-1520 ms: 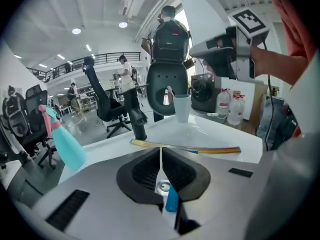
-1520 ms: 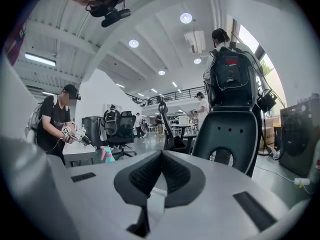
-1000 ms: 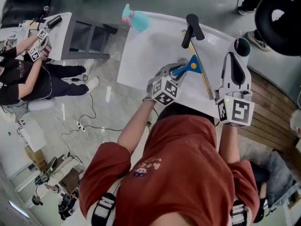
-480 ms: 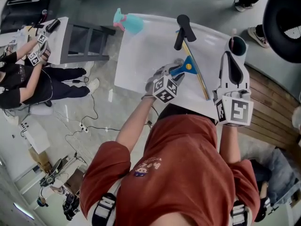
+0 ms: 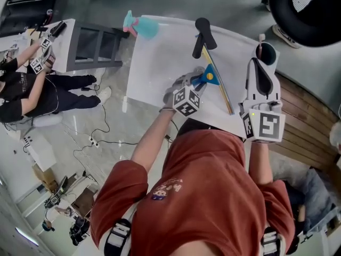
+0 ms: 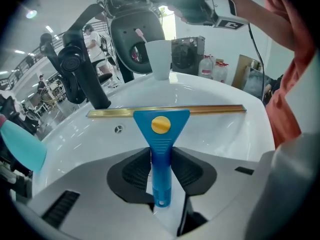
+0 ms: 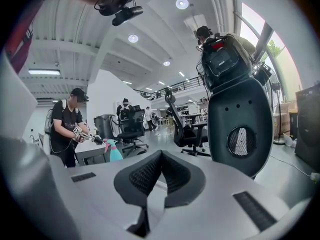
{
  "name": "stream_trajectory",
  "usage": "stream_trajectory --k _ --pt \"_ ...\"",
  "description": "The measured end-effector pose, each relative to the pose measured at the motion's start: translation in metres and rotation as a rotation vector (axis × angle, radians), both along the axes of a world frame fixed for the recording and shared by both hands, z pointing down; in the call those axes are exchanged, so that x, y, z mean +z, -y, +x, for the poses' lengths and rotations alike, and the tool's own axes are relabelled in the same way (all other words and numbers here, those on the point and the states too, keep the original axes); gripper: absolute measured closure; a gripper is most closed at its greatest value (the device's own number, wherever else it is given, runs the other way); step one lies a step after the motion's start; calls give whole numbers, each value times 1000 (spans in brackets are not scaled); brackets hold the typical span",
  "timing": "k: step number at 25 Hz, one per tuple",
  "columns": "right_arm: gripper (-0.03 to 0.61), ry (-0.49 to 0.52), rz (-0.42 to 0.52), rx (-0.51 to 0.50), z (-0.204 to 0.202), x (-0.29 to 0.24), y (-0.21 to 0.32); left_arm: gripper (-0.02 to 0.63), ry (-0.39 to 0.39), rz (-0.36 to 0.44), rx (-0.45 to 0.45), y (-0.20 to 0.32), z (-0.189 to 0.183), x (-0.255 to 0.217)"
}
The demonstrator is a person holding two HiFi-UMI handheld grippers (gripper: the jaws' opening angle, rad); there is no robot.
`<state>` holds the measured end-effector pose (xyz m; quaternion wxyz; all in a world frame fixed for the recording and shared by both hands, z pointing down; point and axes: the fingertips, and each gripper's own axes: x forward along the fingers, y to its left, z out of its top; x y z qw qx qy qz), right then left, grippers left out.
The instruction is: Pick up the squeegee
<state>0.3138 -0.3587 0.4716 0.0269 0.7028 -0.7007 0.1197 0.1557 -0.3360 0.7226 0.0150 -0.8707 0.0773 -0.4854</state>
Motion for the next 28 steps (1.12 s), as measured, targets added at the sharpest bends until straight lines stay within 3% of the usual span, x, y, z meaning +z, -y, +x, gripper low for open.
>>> stream_trajectory --k 11,16,28 --pt "571 19 5 -56 14 9 13 483 27 -1 -43 2 5 3" --pt "571 30 23 -78 22 7 16 483 35 -5 -109 3 9 0" --pt "571 16 31 -89 8 -1 10 485 11 1 -200 -7 1 -26"
